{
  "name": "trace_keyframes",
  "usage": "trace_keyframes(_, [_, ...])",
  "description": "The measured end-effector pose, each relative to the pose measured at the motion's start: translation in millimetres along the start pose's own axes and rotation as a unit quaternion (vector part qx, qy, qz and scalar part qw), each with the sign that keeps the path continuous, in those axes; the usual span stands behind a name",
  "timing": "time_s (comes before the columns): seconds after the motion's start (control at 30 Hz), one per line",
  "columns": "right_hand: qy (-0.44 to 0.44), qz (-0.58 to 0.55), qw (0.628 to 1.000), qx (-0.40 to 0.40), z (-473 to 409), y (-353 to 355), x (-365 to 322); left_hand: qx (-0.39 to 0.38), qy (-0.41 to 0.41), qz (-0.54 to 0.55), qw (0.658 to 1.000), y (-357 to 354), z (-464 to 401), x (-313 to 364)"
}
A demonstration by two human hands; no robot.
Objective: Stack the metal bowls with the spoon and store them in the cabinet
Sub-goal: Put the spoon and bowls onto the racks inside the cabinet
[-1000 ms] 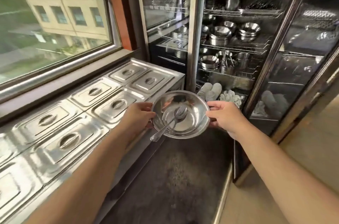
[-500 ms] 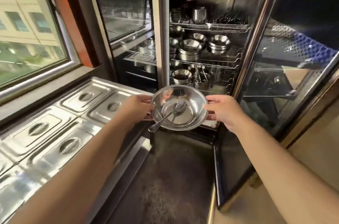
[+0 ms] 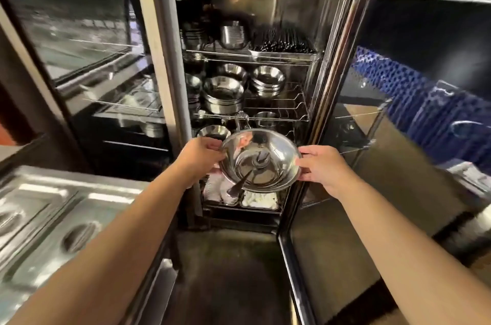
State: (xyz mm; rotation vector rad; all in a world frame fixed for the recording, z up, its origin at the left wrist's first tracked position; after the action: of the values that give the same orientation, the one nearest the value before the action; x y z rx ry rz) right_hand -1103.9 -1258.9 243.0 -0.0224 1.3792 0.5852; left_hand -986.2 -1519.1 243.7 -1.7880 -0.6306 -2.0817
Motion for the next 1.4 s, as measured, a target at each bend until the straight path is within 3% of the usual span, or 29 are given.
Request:
trace_keyframes(0.4, [-0.053, -0.011, 0.994, 0.092, -135.9, -4.0, -44.5, -0.114, 0.016, -0.002, 0.993, -20.3, -187.4, 44.2])
trace_keyframes(0.7, [-0.051, 0.027, 0.992, 0.112, -246.7, 16.1, -48.7, -0.107, 0.045, -0.025, 0.993, -63.1, -287.1, 40.8])
trace_keyframes(1.07, [-0.038, 0.191, 0.973, 0.124, -385.0, 44.4, -49.4, -0.047, 0.038, -0.106, 0.993, -127.7, -394.1, 39.5])
trace_keyframes(1.2, [-0.055, 0.249, 0.960, 0.113, -409.8, 44.9, -47.6, -0.052, 0.071, -0.086, 0.992, -147.1, -423.6, 33.5])
trace_keyframes(1.4, [-0.091, 0.291, 0.948, 0.092, -442.7, 39.6, -39.6, -0.104, 0.076, -0.145, 0.981, -168.9, -463.6, 28.8])
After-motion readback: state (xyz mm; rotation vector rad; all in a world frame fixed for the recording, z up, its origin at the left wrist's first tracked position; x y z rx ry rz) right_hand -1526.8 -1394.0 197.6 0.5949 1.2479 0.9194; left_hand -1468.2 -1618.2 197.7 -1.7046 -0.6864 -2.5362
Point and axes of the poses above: each hand's wrist, its own z-axis away from the middle knuckle, its own y-axis out of the back of the hand, x = y × z, the point moved 6 cm from there along -z, towards the middle knuckle, and after that the axes turned 9 degrees about z, right-handed, at the moved point
